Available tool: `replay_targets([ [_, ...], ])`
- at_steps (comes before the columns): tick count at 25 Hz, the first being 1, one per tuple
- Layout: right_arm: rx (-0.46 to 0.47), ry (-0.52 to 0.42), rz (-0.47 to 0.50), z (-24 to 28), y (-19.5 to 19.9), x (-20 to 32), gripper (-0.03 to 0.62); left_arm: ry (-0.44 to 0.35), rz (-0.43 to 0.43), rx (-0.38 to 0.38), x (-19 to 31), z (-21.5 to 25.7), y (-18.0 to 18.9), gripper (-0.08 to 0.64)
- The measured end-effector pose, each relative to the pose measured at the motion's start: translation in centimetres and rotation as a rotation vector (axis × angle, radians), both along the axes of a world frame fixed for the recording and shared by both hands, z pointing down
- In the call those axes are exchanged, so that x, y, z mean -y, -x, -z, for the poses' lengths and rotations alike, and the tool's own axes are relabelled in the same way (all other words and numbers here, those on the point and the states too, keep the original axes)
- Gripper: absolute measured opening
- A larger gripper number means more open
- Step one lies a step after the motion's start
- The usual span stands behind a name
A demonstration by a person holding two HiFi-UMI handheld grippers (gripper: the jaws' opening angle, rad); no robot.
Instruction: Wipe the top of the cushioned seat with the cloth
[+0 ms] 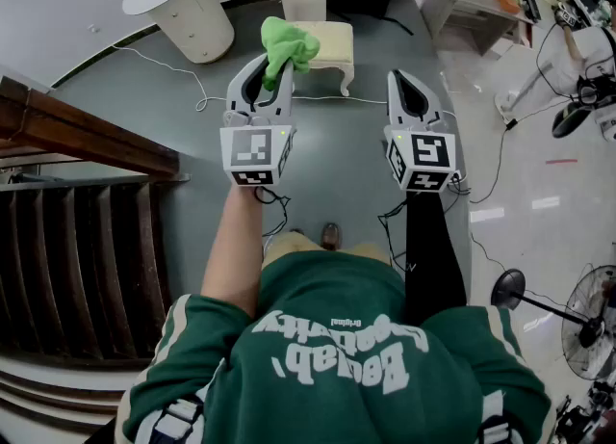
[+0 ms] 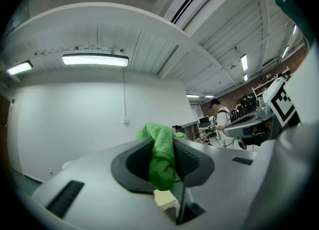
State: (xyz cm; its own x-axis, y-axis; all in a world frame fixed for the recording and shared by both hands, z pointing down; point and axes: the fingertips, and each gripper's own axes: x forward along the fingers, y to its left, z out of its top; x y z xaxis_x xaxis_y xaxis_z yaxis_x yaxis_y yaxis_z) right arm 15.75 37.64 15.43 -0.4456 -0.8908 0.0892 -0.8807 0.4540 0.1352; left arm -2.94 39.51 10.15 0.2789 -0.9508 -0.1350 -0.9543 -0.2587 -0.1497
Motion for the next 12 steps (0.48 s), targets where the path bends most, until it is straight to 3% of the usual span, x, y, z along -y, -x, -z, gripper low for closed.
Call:
replay_targets([
  [12,0.005,-0.003,0.012,0.27,0.69,0.25,0.006,-0.002,0.001,-0.001,0.02,-0.01,0.27,0.1],
])
